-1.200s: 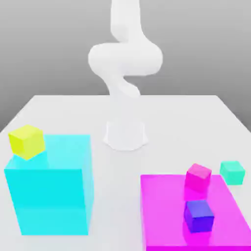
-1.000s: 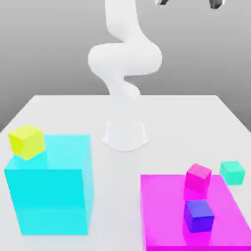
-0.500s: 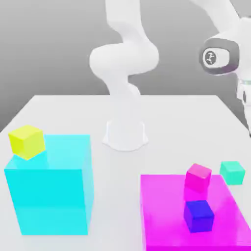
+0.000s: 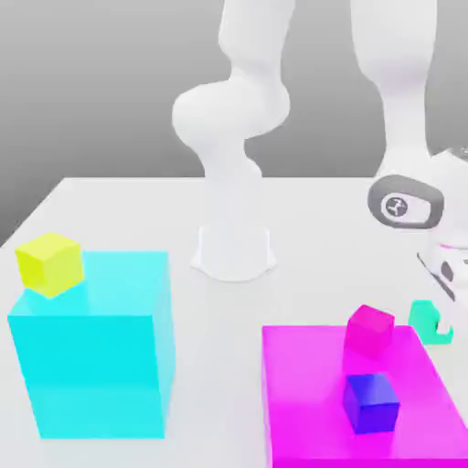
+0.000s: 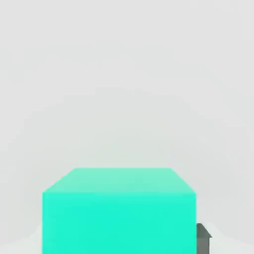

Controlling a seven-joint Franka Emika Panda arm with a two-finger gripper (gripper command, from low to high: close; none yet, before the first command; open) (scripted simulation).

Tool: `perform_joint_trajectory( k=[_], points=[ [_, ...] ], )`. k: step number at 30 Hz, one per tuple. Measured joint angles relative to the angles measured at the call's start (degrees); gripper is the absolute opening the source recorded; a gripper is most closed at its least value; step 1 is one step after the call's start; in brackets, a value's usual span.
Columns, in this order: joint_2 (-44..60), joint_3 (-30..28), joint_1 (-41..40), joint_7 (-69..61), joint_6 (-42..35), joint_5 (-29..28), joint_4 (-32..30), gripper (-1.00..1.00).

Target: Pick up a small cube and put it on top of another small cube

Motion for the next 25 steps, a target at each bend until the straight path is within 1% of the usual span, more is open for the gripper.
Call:
perform_joint_trajectory(
  k=[3, 7, 9, 11, 17, 18, 19, 21, 22, 25],
  points=[
    [-3.5, 2.3, -1.7, -1.8, -2.8, 2.4, -0.7, -1.0],
    [-11.4, 5.3, -3.7, -6.8, -9.2, 8.9, -2.0, -1.0],
    [-13.1, 3.3, -6.7, -10.4, -13.8, 10.8, 1.0, -1.0],
    [-14.2, 0.6, -11.5, -14.0, -18.7, 12.1, 4.8, -1.0],
    [-16.8, -6.3, -26.1, -23.9, -33.5, 14.0, 17.1, -1.0],
    [-16.7, -7.0, -28.1, -25.2, -34.7, 14.2, 18.5, -1.0],
    [-15.6, -6.9, -28.6, -25.8, -34.1, 14.3, 18.9, -1.0],
    [-12.6, -6.8, -28.4, -26.1, -30.5, 14.3, 18.3, -1.0],
    [-11.3, -6.8, -28.4, -26.1, -28.9, 14.2, 18.0, 1.0],
    [-11.3, -6.8, -28.4, -26.1, -28.9, 14.2, 18.0, 1.0]
  ],
)
